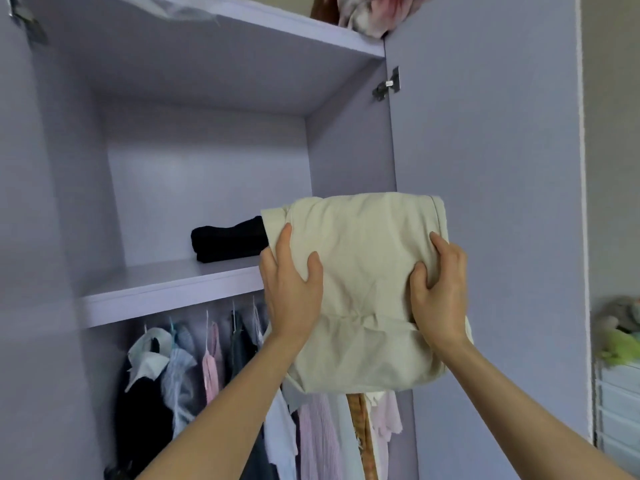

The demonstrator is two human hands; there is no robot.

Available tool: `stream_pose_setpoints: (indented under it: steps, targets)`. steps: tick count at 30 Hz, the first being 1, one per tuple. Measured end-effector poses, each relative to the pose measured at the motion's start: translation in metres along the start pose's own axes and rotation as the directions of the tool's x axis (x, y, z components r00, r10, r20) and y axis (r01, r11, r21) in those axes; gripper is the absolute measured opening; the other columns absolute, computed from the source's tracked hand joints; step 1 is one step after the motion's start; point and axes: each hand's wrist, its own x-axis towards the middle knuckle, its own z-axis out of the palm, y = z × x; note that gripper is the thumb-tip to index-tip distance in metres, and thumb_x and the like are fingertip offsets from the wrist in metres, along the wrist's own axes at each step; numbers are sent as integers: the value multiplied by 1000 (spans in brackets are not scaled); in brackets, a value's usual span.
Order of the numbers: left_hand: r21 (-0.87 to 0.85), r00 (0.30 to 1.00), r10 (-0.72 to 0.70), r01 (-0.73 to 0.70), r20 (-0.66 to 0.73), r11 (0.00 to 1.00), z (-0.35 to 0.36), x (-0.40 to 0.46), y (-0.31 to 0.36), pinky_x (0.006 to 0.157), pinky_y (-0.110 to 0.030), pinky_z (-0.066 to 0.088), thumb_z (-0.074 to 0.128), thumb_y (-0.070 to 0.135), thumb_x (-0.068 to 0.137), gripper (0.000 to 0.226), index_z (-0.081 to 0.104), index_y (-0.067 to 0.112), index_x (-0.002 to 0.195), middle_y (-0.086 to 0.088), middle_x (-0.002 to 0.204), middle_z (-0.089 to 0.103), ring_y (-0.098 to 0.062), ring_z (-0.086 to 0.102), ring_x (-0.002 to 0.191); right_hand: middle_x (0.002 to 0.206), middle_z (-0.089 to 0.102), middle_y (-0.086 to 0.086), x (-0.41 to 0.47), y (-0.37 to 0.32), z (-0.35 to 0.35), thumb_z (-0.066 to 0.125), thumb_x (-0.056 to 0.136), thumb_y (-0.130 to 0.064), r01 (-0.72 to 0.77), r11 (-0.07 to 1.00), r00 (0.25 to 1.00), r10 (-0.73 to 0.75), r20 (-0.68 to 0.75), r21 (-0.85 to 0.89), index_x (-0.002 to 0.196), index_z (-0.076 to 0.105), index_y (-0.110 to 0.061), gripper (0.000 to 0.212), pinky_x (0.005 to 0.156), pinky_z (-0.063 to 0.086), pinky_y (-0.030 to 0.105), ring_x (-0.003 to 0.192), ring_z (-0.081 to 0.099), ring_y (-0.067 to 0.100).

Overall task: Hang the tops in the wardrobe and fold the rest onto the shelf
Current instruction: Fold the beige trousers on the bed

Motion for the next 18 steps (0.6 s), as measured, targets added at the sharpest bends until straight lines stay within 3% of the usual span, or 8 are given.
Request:
stream_pose_setpoints:
  steps: [5, 8, 12, 18]
  targets:
    - [109, 993, 56, -45, -99, 993, -10, 82, -61, 90, -23, 30, 51, 28, 95, 54, 31, 25, 145, 9, 116, 32, -18, 41, 116, 136, 39, 14, 41, 1, 109, 47, 93, -2, 81, 987, 996, -87, 37, 140, 135, 41, -3, 43, 89, 24, 6, 112, 37, 6]
    - [231, 975, 121, -77, -186, 970, -36, 142, -102, 87, -23, 28, 48, 31, 95, 54, 29, 26, 146, 3, 122, 36, -19, 42, 117, 136, 37, 14, 64, -13, 192, 46, 93, -2, 136, 956, 986, -156, 57, 261, 136, 40, -2, 43, 87, 22, -3, 114, 37, 7]
    - [427, 941, 215, -87, -261, 900, -84, 220, -144, 96, -35, 35, 47, 31, 94, 54, 29, 23, 145, -11, 128, 40, -30, 42, 118, 135, 39, 15, 86, -45, 303, 46, 93, 0, 156, 887, 978, -201, 61, 435, 135, 42, -2, 43, 81, 20, -10, 110, 38, 5]
    - [721, 951, 185, 53, -247, 691, -125, 309, -203, 96, -47, 37, 45, 31, 95, 52, 28, 22, 144, -19, 134, 36, -38, 38, 120, 139, 35, 7, 101, -71, 436, 44, 96, -7, -8, 829, 954, -160, 252, 559, 140, 37, -9, 45, 85, 27, 11, 110, 44, 11]
